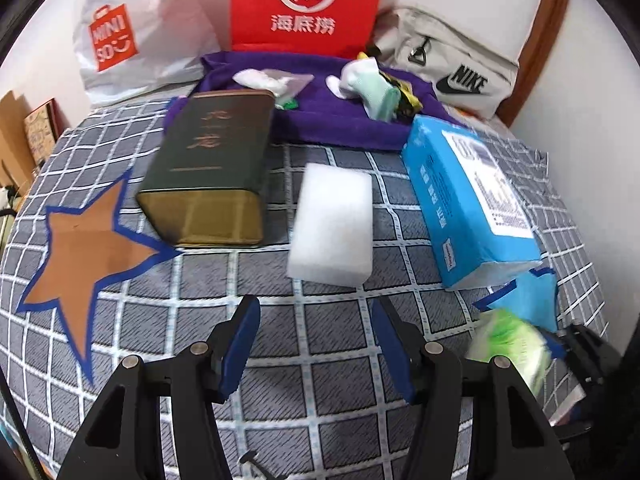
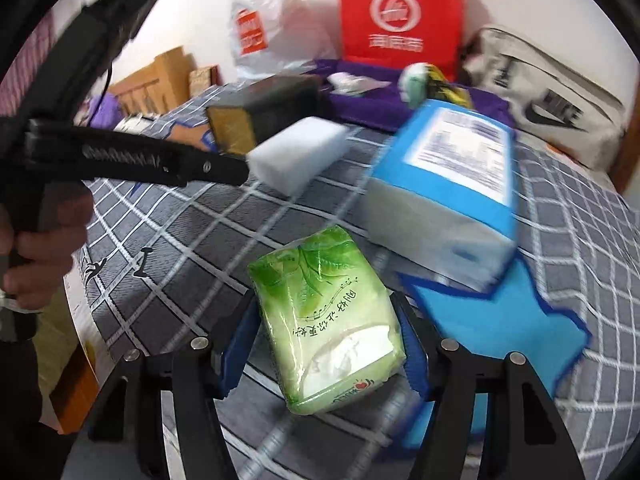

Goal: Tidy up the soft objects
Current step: 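Grasp the green tissue pack with the right tool while the left tool reaches the white sponge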

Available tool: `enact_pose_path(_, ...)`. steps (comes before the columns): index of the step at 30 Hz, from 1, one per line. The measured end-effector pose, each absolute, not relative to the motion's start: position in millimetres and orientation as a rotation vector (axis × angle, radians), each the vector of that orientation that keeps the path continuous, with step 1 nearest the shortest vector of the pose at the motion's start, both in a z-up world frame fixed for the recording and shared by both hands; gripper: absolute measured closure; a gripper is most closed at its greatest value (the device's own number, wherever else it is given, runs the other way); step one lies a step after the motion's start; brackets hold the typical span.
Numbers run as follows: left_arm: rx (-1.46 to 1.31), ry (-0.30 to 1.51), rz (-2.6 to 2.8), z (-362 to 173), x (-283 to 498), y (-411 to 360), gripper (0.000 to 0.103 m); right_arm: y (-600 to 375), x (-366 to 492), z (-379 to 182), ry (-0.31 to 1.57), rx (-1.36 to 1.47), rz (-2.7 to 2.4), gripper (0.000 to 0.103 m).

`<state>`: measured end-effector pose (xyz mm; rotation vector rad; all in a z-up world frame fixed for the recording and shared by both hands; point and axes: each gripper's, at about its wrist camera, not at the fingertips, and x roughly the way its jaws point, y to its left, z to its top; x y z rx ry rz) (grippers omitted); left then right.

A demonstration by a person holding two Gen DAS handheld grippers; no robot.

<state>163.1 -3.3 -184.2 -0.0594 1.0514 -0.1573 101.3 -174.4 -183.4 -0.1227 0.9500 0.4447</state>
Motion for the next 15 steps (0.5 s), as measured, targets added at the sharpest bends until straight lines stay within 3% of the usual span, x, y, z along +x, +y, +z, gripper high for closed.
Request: enact_pose_path(15, -0.043, 1.055, -0.179, -205, 194, -20, 0.047, -216, 114, -197, 0.99, -0.099, 0.348, 0.038)
